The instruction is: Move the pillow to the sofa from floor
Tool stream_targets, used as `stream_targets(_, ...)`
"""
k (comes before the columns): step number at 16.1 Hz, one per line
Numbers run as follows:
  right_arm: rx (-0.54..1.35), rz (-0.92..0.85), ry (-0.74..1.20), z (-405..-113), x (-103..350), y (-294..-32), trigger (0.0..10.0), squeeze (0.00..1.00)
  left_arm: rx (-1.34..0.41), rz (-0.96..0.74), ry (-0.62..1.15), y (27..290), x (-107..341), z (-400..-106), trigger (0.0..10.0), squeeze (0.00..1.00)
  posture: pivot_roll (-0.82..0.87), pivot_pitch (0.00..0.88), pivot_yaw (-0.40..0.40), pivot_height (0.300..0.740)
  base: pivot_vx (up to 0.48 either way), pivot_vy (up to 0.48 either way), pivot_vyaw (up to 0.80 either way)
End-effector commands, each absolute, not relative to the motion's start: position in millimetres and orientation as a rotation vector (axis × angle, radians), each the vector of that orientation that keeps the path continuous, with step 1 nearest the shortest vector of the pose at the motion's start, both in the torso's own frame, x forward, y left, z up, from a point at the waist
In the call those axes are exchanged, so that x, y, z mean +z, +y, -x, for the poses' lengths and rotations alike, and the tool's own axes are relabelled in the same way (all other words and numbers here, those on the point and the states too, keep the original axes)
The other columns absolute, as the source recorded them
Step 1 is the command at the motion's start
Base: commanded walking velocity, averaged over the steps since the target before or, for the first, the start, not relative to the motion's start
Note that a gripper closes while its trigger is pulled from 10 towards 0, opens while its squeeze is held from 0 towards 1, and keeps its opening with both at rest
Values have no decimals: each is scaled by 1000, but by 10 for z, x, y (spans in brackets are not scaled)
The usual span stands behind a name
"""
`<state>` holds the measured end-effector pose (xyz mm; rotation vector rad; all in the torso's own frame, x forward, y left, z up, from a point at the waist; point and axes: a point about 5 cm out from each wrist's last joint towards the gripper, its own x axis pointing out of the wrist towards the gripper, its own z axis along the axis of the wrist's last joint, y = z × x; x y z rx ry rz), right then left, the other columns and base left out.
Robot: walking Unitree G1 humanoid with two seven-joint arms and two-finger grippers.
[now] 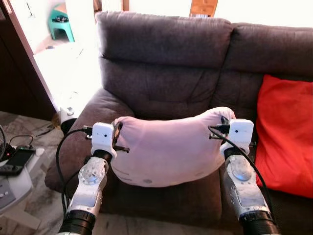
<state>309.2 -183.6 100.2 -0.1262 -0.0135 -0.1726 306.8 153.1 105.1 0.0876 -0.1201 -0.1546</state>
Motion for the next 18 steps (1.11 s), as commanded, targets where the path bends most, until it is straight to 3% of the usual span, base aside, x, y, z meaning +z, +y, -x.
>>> stream_targets(1, -200, 115, -76, -3137, 1151, -1895, 10000, 0, -112, -95, -163, 1625, 1163, -3120, 10000, 0, 84, 16, -66, 740, 322, 0, 0)
stream_targets(14, -198, 111, -73, -3145, 1143, -1885, 10000, 0, -126, -98, -168, 1611, 1176, -3126, 10000, 0, 90, 13, -65, 740, 353, 0, 0)
stream_targets(18, -202, 125, -55, -3157, 1121, -1892, 10000, 0, -158, -88, -173, 1567, 1178, -3113, 10000, 0, 91, 14, -66, 740, 0, 0, 0)
